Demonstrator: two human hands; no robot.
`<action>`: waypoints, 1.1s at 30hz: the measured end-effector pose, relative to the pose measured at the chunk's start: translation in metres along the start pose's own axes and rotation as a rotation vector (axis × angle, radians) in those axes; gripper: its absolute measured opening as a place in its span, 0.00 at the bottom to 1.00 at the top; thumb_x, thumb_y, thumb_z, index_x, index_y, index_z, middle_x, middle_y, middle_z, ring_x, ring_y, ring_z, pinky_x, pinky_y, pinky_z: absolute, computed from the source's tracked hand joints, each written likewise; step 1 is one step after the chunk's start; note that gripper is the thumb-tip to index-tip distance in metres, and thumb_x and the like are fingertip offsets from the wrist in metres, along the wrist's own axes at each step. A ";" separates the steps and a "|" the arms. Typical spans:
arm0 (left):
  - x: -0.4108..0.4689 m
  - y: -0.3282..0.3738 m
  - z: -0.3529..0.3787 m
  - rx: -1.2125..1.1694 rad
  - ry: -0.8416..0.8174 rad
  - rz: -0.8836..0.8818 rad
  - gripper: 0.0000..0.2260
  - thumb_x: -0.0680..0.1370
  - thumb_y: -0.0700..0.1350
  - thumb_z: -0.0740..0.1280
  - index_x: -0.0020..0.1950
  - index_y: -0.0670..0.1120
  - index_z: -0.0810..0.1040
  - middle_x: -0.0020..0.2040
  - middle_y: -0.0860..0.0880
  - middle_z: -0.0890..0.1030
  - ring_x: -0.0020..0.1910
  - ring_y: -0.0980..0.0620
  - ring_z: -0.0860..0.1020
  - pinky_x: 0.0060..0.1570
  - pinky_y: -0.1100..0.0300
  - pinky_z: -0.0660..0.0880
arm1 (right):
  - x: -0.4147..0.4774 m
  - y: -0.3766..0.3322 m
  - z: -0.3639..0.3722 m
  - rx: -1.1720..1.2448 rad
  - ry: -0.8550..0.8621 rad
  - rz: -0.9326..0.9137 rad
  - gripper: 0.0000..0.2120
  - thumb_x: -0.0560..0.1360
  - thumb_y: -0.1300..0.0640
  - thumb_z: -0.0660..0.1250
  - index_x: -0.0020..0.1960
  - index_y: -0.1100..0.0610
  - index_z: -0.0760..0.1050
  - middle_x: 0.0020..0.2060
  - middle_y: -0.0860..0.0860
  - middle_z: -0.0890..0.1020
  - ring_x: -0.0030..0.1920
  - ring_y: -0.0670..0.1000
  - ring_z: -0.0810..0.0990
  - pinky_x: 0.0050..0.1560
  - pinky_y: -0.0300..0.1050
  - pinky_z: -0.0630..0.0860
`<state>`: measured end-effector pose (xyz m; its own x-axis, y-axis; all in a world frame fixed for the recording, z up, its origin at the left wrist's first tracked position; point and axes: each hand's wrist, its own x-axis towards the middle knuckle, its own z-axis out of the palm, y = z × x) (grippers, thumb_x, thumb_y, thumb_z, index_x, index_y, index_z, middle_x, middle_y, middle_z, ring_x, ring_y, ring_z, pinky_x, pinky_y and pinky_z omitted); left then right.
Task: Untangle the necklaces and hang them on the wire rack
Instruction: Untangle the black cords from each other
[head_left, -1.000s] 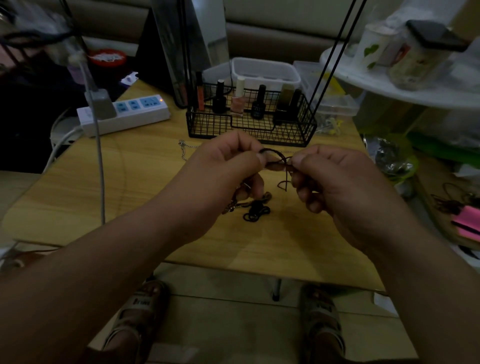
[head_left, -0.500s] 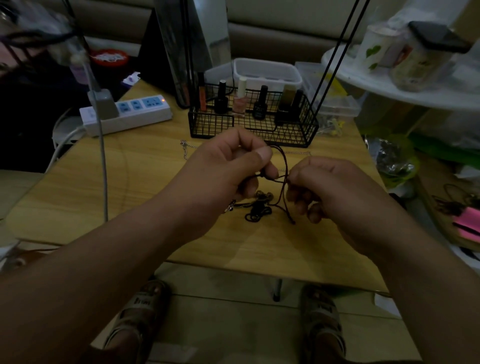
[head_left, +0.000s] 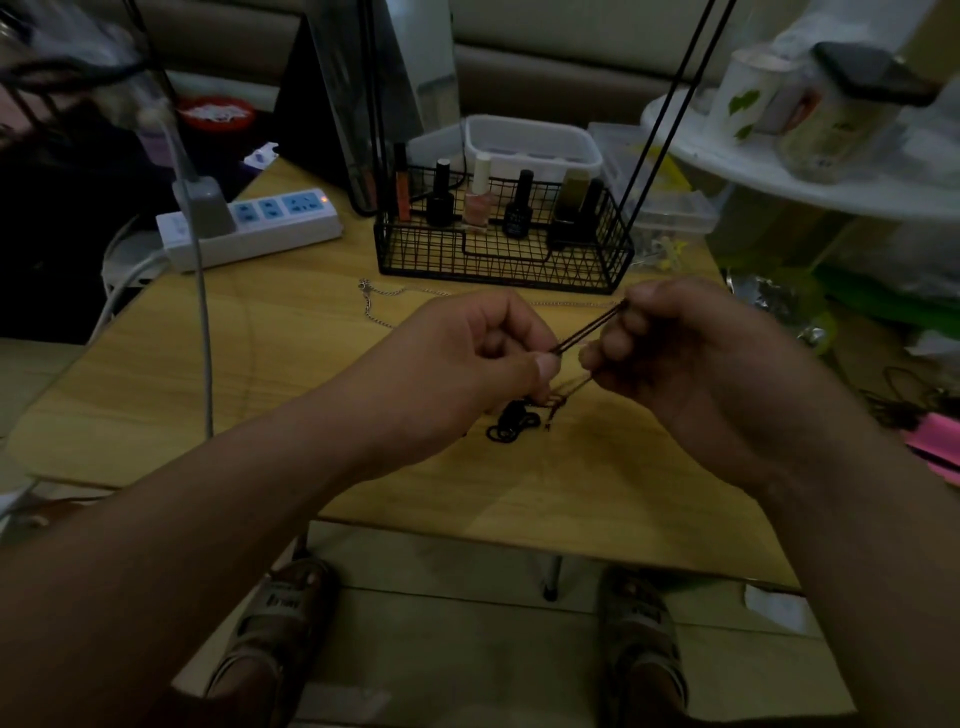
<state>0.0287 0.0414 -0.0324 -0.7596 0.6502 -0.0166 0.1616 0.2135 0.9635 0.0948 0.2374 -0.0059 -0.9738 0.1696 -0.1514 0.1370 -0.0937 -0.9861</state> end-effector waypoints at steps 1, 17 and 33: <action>0.000 0.000 -0.001 0.009 -0.003 0.000 0.01 0.81 0.43 0.71 0.51 0.46 0.81 0.42 0.48 0.86 0.34 0.61 0.76 0.33 0.69 0.72 | -0.001 -0.002 -0.002 0.078 -0.007 0.018 0.09 0.76 0.53 0.64 0.39 0.55 0.72 0.31 0.51 0.75 0.38 0.52 0.81 0.50 0.52 0.77; 0.003 0.003 -0.003 -0.451 -0.154 -0.145 0.16 0.79 0.30 0.57 0.64 0.38 0.76 0.51 0.41 0.86 0.38 0.53 0.77 0.34 0.63 0.70 | 0.005 0.004 -0.026 -0.393 0.344 -0.072 0.09 0.83 0.50 0.64 0.50 0.51 0.81 0.35 0.46 0.78 0.36 0.47 0.77 0.36 0.42 0.74; 0.003 0.003 0.004 -0.369 -0.125 -0.069 0.26 0.81 0.27 0.59 0.77 0.45 0.68 0.51 0.41 0.86 0.38 0.55 0.80 0.35 0.63 0.70 | -0.017 0.008 0.011 -0.953 0.077 -0.419 0.04 0.70 0.46 0.71 0.44 0.44 0.82 0.40 0.43 0.73 0.43 0.38 0.73 0.38 0.30 0.64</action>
<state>0.0296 0.0465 -0.0301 -0.6746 0.7320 -0.0954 -0.1418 -0.0017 0.9899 0.1102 0.2232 -0.0109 -0.9667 0.0752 0.2446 -0.0901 0.7945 -0.6005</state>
